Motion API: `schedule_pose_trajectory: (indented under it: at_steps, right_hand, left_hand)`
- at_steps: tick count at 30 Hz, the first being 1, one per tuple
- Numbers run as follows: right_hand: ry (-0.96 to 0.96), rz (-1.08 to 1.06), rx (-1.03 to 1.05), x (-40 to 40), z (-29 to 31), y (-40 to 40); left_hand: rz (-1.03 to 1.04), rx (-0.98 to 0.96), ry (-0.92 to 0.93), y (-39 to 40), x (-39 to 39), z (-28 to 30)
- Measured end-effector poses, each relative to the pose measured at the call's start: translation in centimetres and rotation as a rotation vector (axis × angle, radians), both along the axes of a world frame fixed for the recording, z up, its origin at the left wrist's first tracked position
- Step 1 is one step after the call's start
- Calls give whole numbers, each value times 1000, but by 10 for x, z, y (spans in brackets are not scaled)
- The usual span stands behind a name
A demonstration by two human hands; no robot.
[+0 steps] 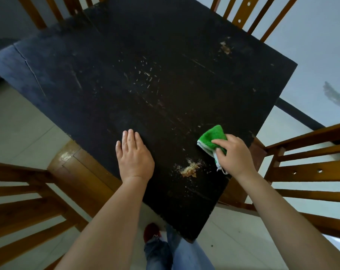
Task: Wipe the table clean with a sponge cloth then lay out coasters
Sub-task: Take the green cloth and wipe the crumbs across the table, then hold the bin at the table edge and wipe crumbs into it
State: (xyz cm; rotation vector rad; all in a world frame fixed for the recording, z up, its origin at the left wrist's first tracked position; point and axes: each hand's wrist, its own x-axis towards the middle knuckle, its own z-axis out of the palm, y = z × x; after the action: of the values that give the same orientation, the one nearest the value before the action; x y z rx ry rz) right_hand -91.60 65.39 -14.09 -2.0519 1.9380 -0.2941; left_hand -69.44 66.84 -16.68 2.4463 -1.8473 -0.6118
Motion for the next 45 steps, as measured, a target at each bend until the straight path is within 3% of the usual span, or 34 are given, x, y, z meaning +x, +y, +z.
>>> schedule_pose_trajectory:
  at_steps: [7, 12, 17, 24, 30, 45]
  right_hand:
    - [94, -32, 229, -2, 11, 6]
    - [34, -49, 184, -19, 43, 17]
    - [54, -104, 49, -74, 96, 22]
    - [145, -302, -144, -205, 189, 53]
    - [167, -475, -221, -343, 233, 117]
    - [107, -838, -202, -615, 230, 219]
  left_hand:
    - [-42, 48, -18, -5, -4, 20]
    - [-284, 10, -19, -9, -41, 60]
    - [-529, -166, 4, -14, -119, 113]
    - [-768, -379, -14, -7, -269, 195]
    - [-937, -572, 17, 30, -419, 241]
    - [-1227, -689, -15, 69, -714, 262]
